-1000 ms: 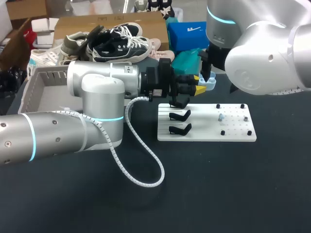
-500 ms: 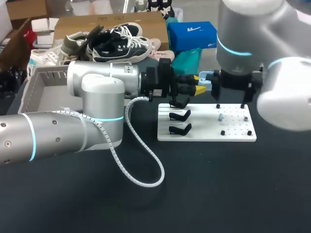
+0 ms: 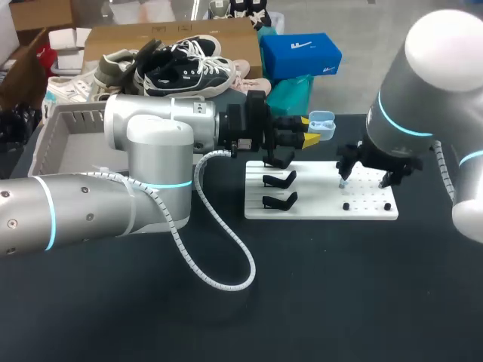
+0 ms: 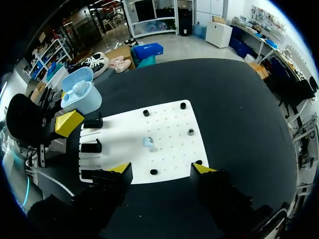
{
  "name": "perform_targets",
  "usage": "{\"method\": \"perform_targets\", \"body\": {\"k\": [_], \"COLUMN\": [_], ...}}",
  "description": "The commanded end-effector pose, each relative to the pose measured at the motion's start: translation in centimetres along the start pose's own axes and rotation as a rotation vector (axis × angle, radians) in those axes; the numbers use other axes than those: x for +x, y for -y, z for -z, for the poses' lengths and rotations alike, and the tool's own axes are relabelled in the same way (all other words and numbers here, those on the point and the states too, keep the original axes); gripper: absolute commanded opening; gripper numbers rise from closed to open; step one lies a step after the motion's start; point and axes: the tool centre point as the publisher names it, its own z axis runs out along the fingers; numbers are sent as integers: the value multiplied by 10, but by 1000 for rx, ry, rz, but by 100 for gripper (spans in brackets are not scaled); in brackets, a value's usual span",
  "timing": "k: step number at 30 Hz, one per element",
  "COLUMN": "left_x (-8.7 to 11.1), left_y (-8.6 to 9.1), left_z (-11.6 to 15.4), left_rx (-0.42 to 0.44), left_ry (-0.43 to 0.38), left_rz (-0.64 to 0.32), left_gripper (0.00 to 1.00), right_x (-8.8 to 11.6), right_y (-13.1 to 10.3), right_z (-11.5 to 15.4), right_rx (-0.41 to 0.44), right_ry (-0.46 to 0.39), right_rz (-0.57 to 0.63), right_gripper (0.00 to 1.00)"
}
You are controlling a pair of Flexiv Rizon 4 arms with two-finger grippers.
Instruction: Pick up each earbud case from the left stands, insert the matching earbuds, close the lid, and place the case in the box.
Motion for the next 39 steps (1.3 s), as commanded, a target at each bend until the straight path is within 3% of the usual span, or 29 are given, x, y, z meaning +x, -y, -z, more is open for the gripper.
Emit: {"method": "perform_targets", "body": {"k": [1,5,7,9,16,39], "left_x": [0,0,0,0,0,0], "left_y": [0,0,0,0,0,0], "left_z": [0,0,0,0,0,0], "left_rx": [-1,-1,-1,-1,-1,-1], "left_ry": [2,2,2,2,2,2], "left_rz": [-1,-1,-1,-1,-1,-1], "left_gripper": [0,0,0,0,0,0], "right_x": [-4,-5,-6,-7,-7,-14], "right_y": [-12,-18,-19,-20,-23,-25], "right_z": [-25,-35,-39,-41,-47,-62], "right_rx": [25,19,25,12,17,20], "right_ry": [-12,-21,-24,-32,-34,-52], "right_rz": [-22,-66,-86,-98,-112,-148], "right_gripper": [71,67,58,62,60,46]}}
